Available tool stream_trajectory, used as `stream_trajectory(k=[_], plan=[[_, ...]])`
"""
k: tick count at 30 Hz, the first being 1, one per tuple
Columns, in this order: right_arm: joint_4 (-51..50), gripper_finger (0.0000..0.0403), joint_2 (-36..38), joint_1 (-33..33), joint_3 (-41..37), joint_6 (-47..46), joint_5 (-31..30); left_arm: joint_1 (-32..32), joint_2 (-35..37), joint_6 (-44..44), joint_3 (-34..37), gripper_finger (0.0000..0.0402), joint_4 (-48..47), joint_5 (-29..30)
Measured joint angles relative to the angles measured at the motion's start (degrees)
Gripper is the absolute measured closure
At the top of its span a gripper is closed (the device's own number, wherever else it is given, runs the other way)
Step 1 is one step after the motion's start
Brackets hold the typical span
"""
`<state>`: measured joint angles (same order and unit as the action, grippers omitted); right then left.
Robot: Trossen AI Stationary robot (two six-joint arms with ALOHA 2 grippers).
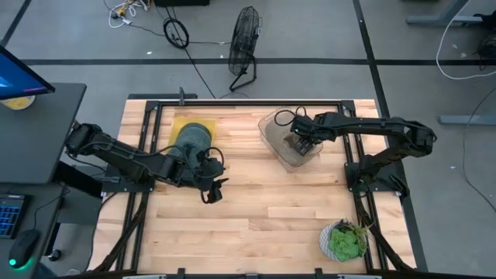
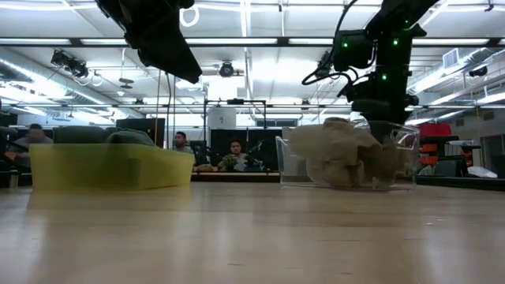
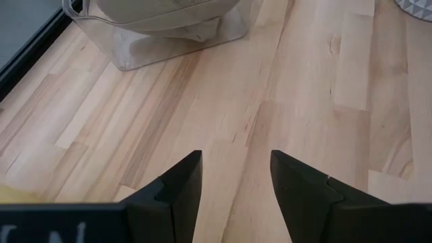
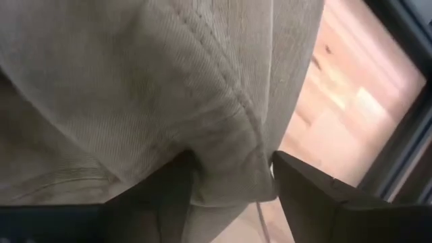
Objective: Pick & Place hat
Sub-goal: Put the brown cap into the transparent bin
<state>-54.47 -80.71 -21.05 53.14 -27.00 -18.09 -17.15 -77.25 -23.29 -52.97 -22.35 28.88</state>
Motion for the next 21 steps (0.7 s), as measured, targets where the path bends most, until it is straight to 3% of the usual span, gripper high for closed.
stream_trajectory(k=[5, 14, 21], plan=[[2.21, 0.0224, -0.15, -0.14, -0.14, 3.04, -2.27, 0.0, 0.0, 0.0, 0.0, 0.0223, 0.0, 0.0], [2.31, 0.0373, -0.02, 0.42, -0.06, 5.25, -1.96, 0.0, 0.0, 0.04, 0.0, 0.0223, -0.04, 0.01], [2.99, 0.0377, -0.04, 0.78, -0.06, 4.98, -1.42, 0.0, 0.02, 0.04, 0.0, 0.0223, -0.09, 0.0]])
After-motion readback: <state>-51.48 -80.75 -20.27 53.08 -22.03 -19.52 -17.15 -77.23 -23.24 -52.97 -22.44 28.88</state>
